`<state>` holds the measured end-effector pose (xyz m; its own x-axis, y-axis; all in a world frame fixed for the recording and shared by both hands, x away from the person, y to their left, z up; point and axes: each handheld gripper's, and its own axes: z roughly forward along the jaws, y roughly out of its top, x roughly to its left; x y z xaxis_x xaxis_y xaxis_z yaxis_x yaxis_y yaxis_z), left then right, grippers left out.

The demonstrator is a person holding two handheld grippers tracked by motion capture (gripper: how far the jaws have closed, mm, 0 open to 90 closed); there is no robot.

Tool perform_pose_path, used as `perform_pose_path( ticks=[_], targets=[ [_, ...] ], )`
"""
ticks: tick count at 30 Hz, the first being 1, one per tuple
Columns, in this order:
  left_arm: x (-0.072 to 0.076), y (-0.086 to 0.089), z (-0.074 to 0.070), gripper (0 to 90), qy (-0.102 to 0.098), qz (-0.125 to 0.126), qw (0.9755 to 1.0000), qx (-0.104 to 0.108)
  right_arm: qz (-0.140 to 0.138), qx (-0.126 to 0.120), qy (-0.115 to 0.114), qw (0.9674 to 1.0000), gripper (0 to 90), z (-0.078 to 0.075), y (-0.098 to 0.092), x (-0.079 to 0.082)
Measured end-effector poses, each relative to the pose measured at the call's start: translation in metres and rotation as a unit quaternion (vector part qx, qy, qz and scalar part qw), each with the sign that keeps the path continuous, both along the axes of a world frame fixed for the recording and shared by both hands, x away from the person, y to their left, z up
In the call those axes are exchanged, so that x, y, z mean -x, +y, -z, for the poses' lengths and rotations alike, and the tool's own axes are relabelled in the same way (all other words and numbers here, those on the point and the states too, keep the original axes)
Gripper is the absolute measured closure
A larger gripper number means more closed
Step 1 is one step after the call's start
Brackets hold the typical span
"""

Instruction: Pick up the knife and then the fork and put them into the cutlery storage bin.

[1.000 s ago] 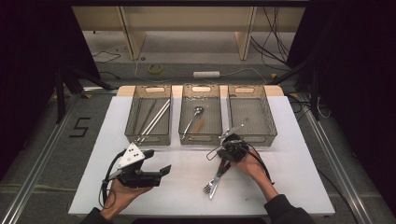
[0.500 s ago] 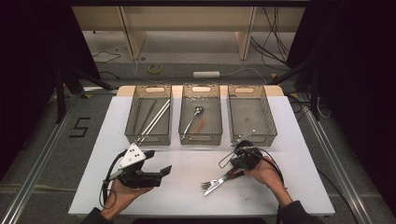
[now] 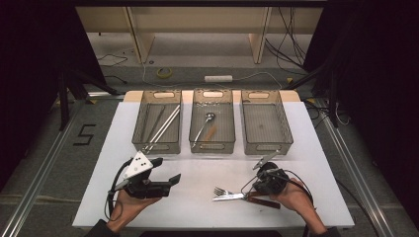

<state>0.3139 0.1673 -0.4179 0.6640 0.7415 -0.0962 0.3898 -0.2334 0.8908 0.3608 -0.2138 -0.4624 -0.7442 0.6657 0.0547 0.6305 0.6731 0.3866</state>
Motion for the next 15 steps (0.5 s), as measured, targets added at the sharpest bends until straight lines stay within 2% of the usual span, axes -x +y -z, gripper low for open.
perform_pose_path(
  ticks=[4, 7, 9, 11, 13, 15],
  targets=[
    [0.000, 0.000, 0.000, 17.6, 0.000, -0.001, 1.0000, -0.001, -0.015, 0.009, 0.006, 0.9998, 90.0, -0.001, 0.001, 0.009],
    [-0.001, 0.000, 0.000, 17.6, 0.000, 0.000, 1.0000, -0.001, -0.023, 0.019, 0.000, 0.9996, 90.0, -0.002, 0.001, 0.014],
    [-0.001, 0.000, 0.000, 17.6, -0.001, 0.001, 1.0000, -0.001, -0.032, 0.017, -0.007, 0.9993, 89.0, -0.006, 0.000, 0.015],
    [-0.001, 0.000, 0.001, 17.6, -0.001, 0.001, 1.0000, -0.001, -0.044, 0.012, -0.012, 0.9989, 77.7, -0.011, -0.001, 0.015],
    [-0.001, 0.000, 0.001, 17.6, -0.001, 0.001, 1.0000, -0.002, -0.060, 0.015, -0.009, 0.9981, 71.9, -0.015, -0.002, 0.015],
    [-0.001, 0.000, 0.000, 17.6, -0.001, 0.000, 1.0000, -0.001, -0.072, 0.020, -0.008, 0.9971, 61.5, -0.016, -0.002, 0.016]
  ],
)
